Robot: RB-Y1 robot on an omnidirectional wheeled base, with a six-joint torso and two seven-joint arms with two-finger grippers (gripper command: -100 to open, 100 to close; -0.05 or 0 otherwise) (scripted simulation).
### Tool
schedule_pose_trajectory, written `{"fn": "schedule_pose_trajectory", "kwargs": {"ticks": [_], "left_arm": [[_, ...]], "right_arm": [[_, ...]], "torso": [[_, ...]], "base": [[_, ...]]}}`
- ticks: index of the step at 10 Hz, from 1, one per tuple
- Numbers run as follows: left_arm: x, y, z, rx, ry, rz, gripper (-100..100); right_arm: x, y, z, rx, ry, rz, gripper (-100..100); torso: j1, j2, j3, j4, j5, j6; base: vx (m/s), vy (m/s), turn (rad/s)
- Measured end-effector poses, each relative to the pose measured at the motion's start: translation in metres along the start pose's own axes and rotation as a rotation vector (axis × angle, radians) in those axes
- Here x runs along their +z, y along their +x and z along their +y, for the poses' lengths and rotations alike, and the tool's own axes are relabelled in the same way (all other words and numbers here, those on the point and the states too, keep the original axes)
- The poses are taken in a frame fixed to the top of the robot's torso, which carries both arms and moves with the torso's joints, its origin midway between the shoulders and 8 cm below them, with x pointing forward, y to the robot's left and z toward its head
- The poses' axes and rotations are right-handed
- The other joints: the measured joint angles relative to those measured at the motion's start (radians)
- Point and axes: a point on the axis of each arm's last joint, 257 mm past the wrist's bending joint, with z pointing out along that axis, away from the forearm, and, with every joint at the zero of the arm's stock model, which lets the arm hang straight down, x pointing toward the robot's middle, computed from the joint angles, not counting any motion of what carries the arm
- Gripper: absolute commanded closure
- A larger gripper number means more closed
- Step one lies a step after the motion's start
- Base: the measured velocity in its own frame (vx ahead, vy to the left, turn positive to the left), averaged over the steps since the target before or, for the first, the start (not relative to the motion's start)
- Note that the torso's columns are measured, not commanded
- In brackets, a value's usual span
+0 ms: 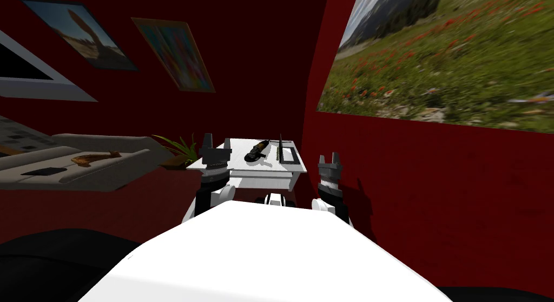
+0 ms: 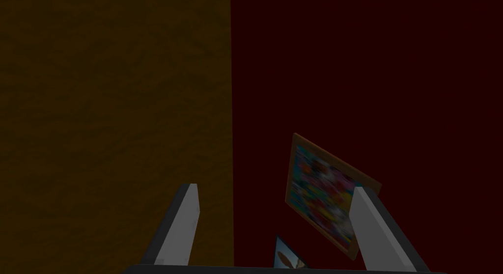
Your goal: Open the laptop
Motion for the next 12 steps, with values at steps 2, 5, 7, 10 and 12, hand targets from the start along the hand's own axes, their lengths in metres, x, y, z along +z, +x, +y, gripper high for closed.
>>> {"fn": "schedule_pose_trajectory", "kwargs": {"ticks": [2, 5, 7, 10, 12], "left_arm": [[0.0, 0.0, 0.0, 0.0, 0.0, 0.0, 0], [0.0, 0.0, 0.0, 0.0, 0.0, 0.0, 0], [0.0, 0.0, 0.0, 0.0, 0.0, 0.0, 0], [0.0, 0.0, 0.0, 0.0, 0.0, 0.0, 0], [0.0, 0.0, 0.0, 0.0, 0.0, 0.0, 0]], "right_arm": [[-0.001, 0.006, -0.006, -0.064, 0.018, 0.063, -100], [-0.005, 0.013, -0.018, -0.201, 0.051, 0.163, -100], [-0.007, 0.015, -0.03, -0.311, 0.073, 0.222, -100], [-0.008, 0.014, -0.048, -0.5, 0.103, 0.298, -100], [-0.013, 0.009, -0.061, -0.631, 0.122, 0.342, -100]], "torso": [[0.001, 0.012, -0.024, 0.013, 0.0, 0.0], [0.0, 0.013, -0.025, 0.014, 0.0, 0.0], [0.0, 0.013, -0.025, 0.014, 0.0, 0.0], [0.0, 0.013, -0.025, 0.014, 0.0, 0.0], [0.0, 0.013, -0.025, 0.014, 0.0, 0.0]], "base": [[0.008, 0.052, 0.018], [0.009, 0.074, 0.028], [0.011, 0.094, 0.032], [0.017, 0.112, 0.041], [0.028, 0.128, 0.041]]}}
